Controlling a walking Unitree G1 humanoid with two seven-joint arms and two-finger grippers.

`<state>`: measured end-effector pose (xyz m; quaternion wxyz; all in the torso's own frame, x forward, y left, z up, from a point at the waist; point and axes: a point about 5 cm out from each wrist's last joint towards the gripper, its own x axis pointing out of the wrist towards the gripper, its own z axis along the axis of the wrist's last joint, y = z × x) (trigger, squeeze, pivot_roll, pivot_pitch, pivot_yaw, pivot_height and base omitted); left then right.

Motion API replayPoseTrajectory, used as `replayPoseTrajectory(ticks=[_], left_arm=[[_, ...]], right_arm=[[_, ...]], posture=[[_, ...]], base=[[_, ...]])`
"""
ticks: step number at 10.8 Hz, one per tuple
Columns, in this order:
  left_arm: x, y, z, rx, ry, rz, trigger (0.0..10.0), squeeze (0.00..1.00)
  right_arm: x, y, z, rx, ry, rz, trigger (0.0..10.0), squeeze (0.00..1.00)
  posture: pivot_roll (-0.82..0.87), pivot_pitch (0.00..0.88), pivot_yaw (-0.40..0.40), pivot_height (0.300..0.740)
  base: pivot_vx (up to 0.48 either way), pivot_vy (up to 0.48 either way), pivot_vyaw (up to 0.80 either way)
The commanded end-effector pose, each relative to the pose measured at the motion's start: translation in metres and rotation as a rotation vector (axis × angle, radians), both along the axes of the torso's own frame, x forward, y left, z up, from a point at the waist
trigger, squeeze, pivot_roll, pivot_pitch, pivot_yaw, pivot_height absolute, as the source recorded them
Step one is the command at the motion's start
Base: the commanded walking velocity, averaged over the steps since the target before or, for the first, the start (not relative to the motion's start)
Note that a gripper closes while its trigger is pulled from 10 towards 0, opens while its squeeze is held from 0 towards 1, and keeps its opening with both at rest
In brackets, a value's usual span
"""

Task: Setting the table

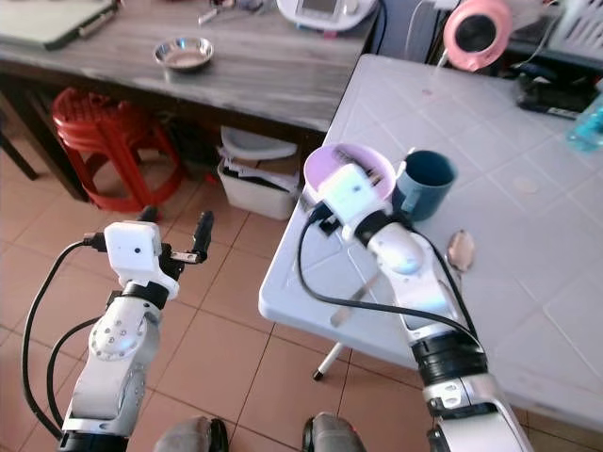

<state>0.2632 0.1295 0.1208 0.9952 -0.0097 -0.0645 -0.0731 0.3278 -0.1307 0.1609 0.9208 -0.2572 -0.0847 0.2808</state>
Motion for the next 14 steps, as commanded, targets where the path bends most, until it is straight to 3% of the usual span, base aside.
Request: replayPoseTrajectory(ticks=[1, 5, 6, 7, 14], left_arm=[[-0.002, -0.002, -0.001, -0.006, 0.01, -0.011, 10.0, 0.0], [-0.001, -0.004, -0.002, -0.009, 0.024, -0.029, 10.0, 0.0], [-0.001, -0.006, -0.003, -0.017, 0.029, -0.046, 10.0, 0.0], [-0.001, -0.009, -0.004, -0.014, 0.037, -0.065, 10.0, 0.0], [-0.003, -0.011, -0.01, -0.009, 0.082, -0.089, 10.0, 0.0]], right_arm=[[0.003, -0.002, -0.004, -0.032, 0.045, 0.005, 10.0, 0.0], [0.003, -0.011, -0.017, -0.148, 0.167, -0.033, 10.0, 0.0], [0.005, -0.015, -0.017, -0.172, 0.187, -0.052, 8.3, 0.0], [0.007, -0.02, -0.016, -0.179, 0.215, -0.078, 0.0, 0.0], [0.012, -0.037, -0.015, -0.388, 0.377, -0.001, 0.0, 0.0]], posture=[[-0.05, 0.122, -0.014, 0.74], [-0.05, 0.122, -0.014, 0.74], [-0.05, 0.122, -0.014, 0.74], [-0.05, 0.12, -0.016, 0.74], [-0.05, 0.117, -0.024, 0.74]], base=[[0.0, 0.0, 0.0], [0.0, 0.0, 0.0], [0.0, 0.0, 0.0], [0.0, 0.0, 0.0], [0.0, 0.0, 0.0]])
